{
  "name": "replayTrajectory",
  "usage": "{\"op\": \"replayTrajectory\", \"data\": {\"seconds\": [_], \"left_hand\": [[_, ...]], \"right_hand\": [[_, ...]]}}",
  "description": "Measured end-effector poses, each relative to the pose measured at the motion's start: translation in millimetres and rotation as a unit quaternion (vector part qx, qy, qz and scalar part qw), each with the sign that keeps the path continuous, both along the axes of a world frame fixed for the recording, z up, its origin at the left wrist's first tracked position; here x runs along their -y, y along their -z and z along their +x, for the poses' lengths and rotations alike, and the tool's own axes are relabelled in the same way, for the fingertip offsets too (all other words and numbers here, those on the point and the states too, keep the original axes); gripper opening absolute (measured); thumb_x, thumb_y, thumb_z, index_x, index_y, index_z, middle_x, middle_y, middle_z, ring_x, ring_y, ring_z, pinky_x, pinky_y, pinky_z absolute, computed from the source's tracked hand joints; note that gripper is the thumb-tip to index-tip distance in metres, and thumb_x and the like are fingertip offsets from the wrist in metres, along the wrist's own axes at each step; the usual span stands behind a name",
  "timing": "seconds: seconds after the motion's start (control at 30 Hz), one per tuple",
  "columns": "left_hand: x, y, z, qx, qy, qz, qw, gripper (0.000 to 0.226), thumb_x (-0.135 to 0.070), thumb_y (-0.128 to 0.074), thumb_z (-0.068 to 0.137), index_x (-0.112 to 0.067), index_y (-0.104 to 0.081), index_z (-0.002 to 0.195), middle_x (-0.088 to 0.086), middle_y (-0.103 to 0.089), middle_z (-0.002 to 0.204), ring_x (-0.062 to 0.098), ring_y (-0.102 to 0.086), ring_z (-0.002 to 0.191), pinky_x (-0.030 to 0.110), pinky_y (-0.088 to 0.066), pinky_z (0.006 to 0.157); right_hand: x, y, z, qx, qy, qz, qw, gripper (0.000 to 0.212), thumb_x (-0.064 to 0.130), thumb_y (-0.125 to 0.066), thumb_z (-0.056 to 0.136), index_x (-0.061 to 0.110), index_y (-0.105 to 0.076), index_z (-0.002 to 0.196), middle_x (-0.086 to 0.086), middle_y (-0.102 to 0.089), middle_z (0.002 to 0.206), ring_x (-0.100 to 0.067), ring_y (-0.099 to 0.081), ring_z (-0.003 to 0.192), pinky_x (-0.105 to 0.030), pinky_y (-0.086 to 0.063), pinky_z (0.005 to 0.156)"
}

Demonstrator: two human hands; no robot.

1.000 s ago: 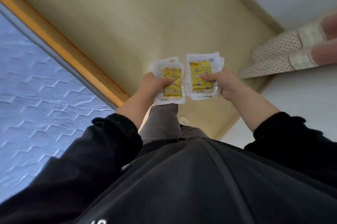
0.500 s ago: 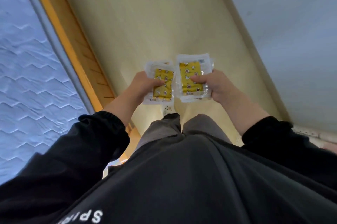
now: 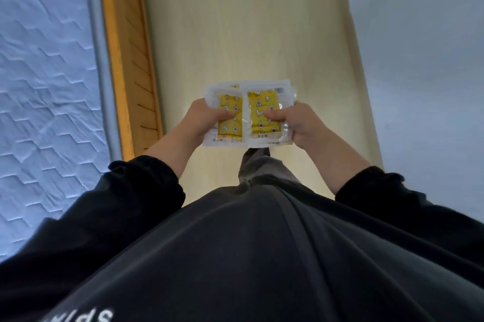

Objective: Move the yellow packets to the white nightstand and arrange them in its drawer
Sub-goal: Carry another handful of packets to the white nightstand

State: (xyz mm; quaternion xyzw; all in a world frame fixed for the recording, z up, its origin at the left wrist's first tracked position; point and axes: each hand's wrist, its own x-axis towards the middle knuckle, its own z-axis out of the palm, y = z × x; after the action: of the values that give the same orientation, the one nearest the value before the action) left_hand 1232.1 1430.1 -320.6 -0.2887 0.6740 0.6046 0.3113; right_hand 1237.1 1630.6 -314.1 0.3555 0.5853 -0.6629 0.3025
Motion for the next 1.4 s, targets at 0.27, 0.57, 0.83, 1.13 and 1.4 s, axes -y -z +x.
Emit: {"op": "replayTrajectory", "data": {"seconds": [0.27,0.57,0.83,1.13,1.4], "left_hand": [[12.4,-22.2,-173.2,-0.019,-0.063,-0.022,0.998,0.028,-0.001,-0.072,0.080,-0.009,-0.063,0.105,0.010,-0.070,0.106,0.020,-0.069,0.087,0.028,-0.057,0.067],[99.6,-1.0,-336.0,-0.004,-0.080,-0.020,0.997,0.031,-0.003,-0.074,0.079,-0.008,-0.064,0.108,0.007,-0.070,0.105,0.021,-0.069,0.092,0.031,-0.057,0.073],[194.0,-2.6,-487.0,0.022,-0.027,-0.035,0.999,0.026,-0.001,-0.071,0.081,-0.015,-0.062,0.101,-0.003,-0.068,0.090,0.015,-0.066,0.086,0.029,-0.054,0.074],[228.5,7.0,-652.0,0.037,-0.061,-0.015,0.997,0.025,0.000,-0.072,0.079,-0.016,-0.064,0.098,-0.001,-0.070,0.095,0.017,-0.068,0.091,0.038,-0.056,0.083],[244.2,17.3,-840.8,0.027,-0.138,-0.020,0.990,0.027,-0.002,-0.072,0.080,-0.015,-0.062,0.101,-0.006,-0.067,0.087,0.009,-0.067,0.080,0.022,-0.054,0.060]], "right_hand": [[18.1,-14.3,-200.5,-0.013,-0.077,0.001,0.997,0.038,-0.005,-0.075,0.071,0.002,-0.064,0.107,-0.016,-0.071,0.095,-0.031,-0.070,0.079,-0.046,-0.058,0.070],[100.2,11.2,-376.2,0.000,-0.112,0.006,0.994,0.023,-0.005,-0.074,0.072,0.006,-0.067,0.091,-0.012,-0.072,0.090,-0.029,-0.070,0.078,-0.043,-0.058,0.073],[182.4,10.8,-519.8,0.019,-0.110,-0.003,0.994,0.027,-0.007,-0.071,0.074,0.003,-0.066,0.098,-0.014,-0.070,0.094,-0.029,-0.070,0.080,-0.043,-0.058,0.074],[217.6,16.1,-692.3,0.033,-0.098,0.003,0.995,0.023,-0.006,-0.073,0.072,0.006,-0.067,0.090,-0.008,-0.073,0.082,-0.025,-0.072,0.073,-0.038,-0.058,0.066],[255.0,24.3,-909.4,0.011,-0.179,0.029,0.983,0.023,-0.007,-0.073,0.072,0.007,-0.066,0.088,-0.012,-0.071,0.089,-0.028,-0.070,0.079,-0.045,-0.057,0.078]]}}
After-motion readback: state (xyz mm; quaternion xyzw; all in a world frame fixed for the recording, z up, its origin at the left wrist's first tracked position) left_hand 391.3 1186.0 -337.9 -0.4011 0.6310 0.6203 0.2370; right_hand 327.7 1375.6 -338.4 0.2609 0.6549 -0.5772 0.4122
